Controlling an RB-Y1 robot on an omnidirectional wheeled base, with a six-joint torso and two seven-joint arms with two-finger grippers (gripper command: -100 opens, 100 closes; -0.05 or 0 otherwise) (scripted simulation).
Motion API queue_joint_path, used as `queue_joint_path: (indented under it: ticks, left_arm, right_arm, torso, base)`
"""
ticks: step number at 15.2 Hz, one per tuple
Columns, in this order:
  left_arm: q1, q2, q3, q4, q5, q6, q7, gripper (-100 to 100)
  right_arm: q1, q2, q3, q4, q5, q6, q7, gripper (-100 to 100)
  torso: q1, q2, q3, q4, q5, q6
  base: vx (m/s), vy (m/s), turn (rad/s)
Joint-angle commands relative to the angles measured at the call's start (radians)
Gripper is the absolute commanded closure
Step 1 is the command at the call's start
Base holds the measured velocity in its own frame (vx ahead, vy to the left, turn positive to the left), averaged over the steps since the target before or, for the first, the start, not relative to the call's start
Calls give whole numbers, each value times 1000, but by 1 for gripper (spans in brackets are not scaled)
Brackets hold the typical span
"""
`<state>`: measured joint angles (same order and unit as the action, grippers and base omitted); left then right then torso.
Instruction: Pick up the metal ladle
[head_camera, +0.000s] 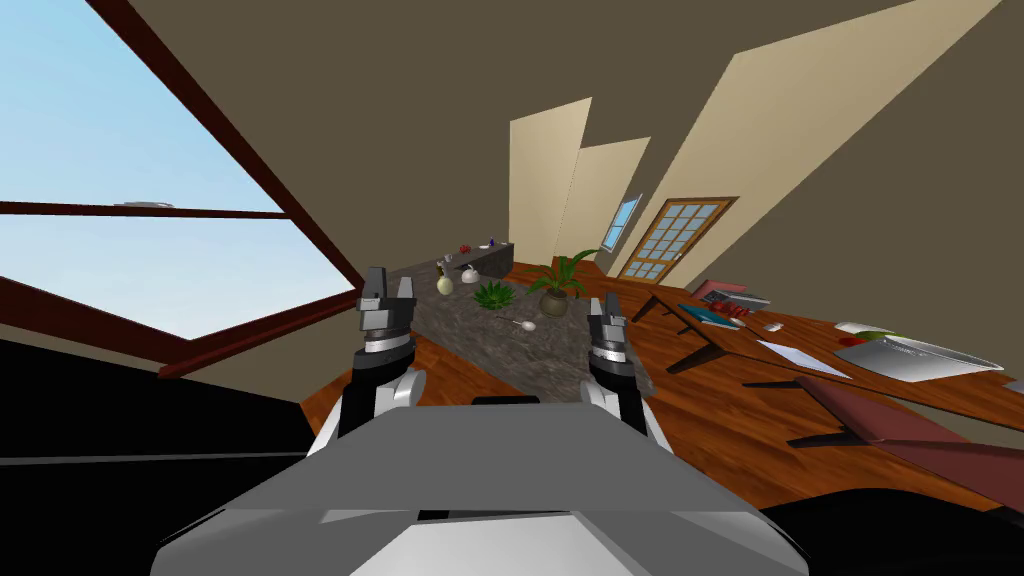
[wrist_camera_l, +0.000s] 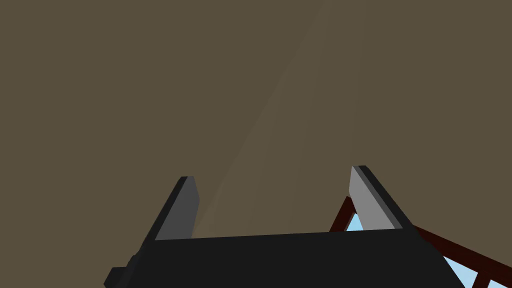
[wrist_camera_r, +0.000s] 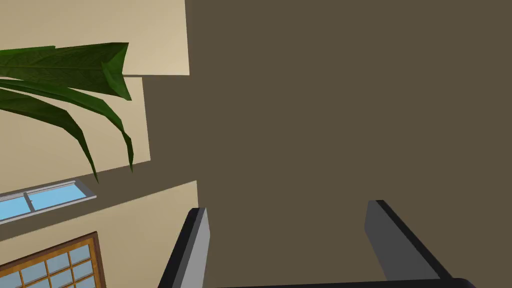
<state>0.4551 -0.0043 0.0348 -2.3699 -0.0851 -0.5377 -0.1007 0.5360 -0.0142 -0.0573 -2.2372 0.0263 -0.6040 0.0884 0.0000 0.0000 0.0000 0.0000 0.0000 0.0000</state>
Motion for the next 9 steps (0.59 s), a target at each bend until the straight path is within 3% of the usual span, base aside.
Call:
queue_joint_path:
  ticks: [1, 9]
  left_arm:
    - [0, 0, 0, 0, 0, 0, 0, 0]
    - [0, 0, 0, 0, 0, 0, 0, 0]
  right_arm:
    - [-2, -37, 3, 4, 4, 0, -1, -100]
    - [-13, -171, 21, 31, 31, 3, -10, -100]
  torso:
    - [0, 0, 0, 0, 0, 0]
    - [1, -1, -1, 0, 0, 0]
  base:
    - [4, 7, 41]
    - [14, 20, 68]
